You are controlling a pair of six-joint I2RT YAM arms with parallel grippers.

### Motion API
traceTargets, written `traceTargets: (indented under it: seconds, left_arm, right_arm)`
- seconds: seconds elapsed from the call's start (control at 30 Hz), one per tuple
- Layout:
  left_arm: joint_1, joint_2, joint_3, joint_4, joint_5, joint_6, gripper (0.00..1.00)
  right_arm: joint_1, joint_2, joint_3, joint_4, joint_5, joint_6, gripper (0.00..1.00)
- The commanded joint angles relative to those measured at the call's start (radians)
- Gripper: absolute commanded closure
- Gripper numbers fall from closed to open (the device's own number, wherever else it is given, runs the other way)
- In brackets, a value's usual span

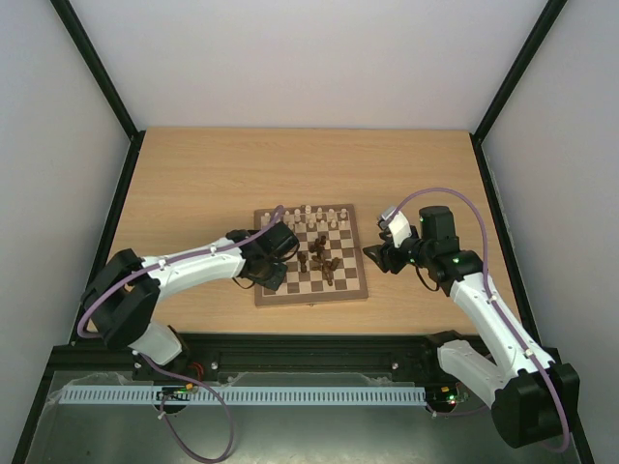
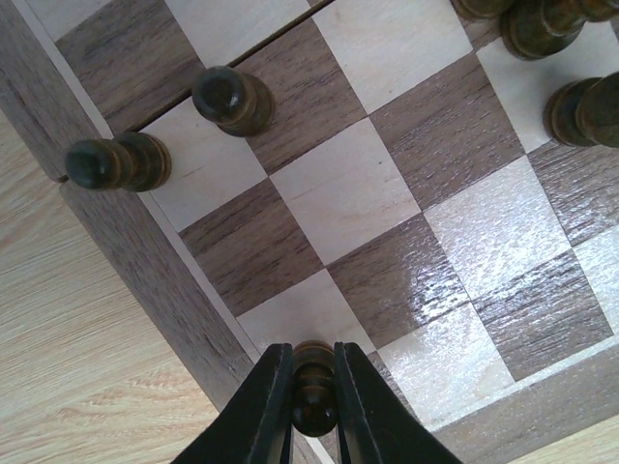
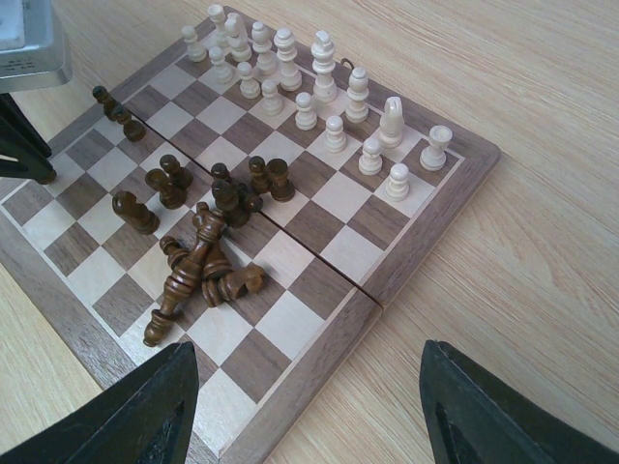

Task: Set up the chess pieces on the board

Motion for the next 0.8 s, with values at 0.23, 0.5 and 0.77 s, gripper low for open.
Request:
traceTargets:
  seconds: [0.23,0.5,0.77]
  left_arm:
    - [0.012,0.027,-0.011,0.018,-0.017,0.013,0.85]
    - [0.015,0.021,-0.015,0.017,-0.018,0.005,0.75]
    - [0.015,-0.042,0.063,-0.054,-0.064,0.026,0.65]
  right_arm:
    - [-0.003,0.006,-0.012,0.003,-0.009,-0.020,0.36]
    - [-0.003,0.009,-0.012,-0.001,-0.013,-0.018,0.36]
    - [-0.003,0.011,-0.012,-0.003,-0.013,-0.022,0.36]
